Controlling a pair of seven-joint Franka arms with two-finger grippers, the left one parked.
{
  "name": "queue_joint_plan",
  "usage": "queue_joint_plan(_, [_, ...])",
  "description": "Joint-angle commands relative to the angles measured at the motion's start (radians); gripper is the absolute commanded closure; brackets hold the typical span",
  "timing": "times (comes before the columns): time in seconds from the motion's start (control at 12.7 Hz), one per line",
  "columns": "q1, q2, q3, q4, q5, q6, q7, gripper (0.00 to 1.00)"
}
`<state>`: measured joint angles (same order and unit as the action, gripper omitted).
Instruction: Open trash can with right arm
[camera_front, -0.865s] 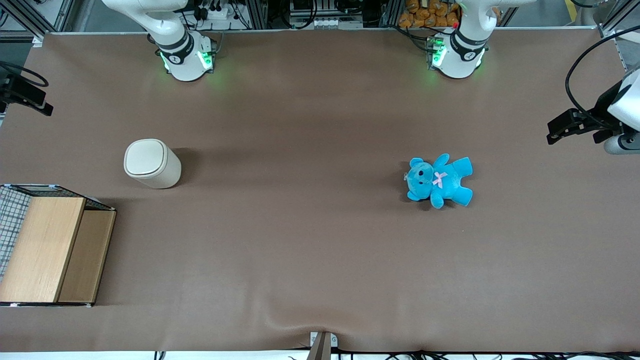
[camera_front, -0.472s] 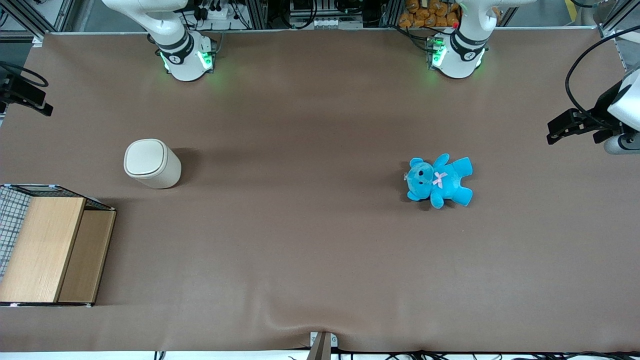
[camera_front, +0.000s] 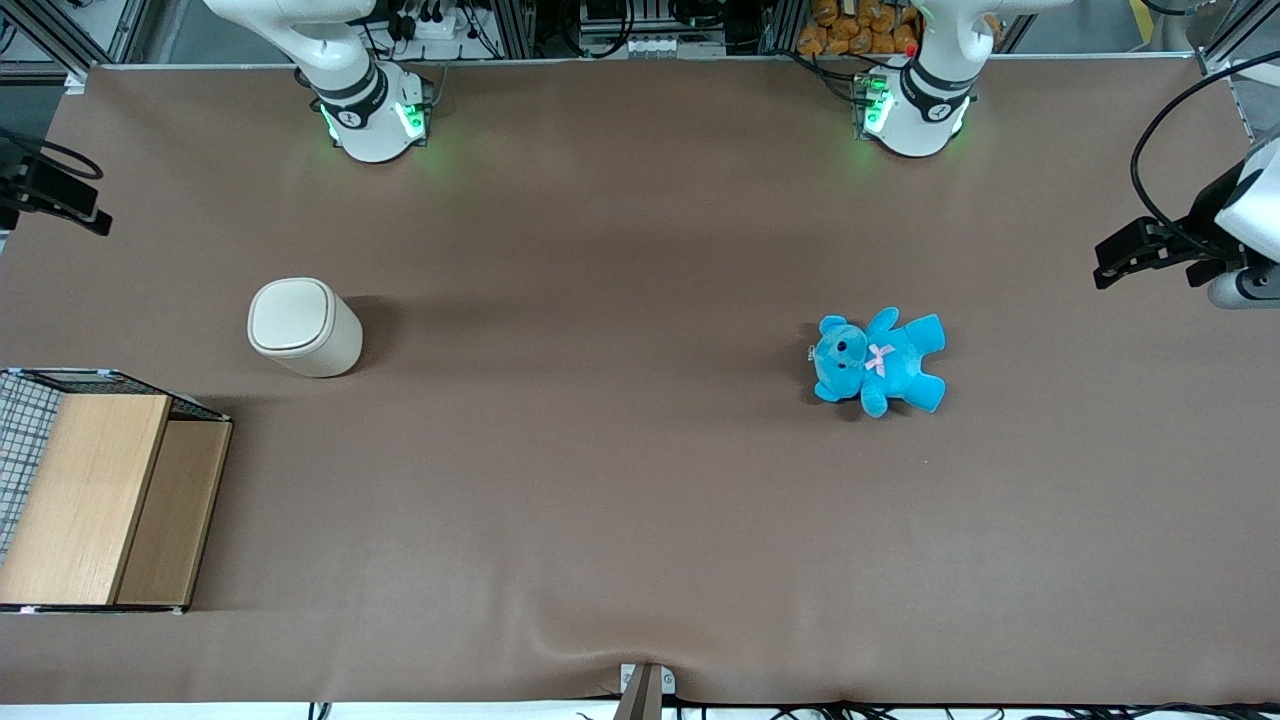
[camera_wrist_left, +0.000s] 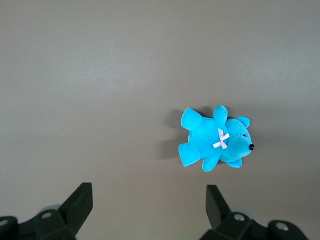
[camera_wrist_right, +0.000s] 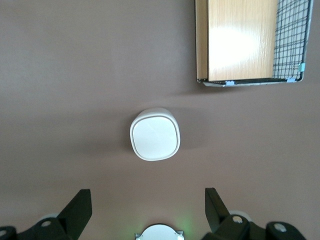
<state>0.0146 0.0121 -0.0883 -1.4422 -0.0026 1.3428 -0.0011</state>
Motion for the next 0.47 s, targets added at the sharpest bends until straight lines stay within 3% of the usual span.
queue_joint_plan(0.0, [-0.007,0.011,0.002,-0.050,-0.017,-0.002,-0.007,0.00])
queue_joint_plan(0.31, [-0.004,0.029,0.001,-0.130,-0.017,0.021,0.001,0.01])
queue_joint_plan(0.39, [-0.007,0.048,0.002,-0.145,-0.017,0.022,0.000,0.29])
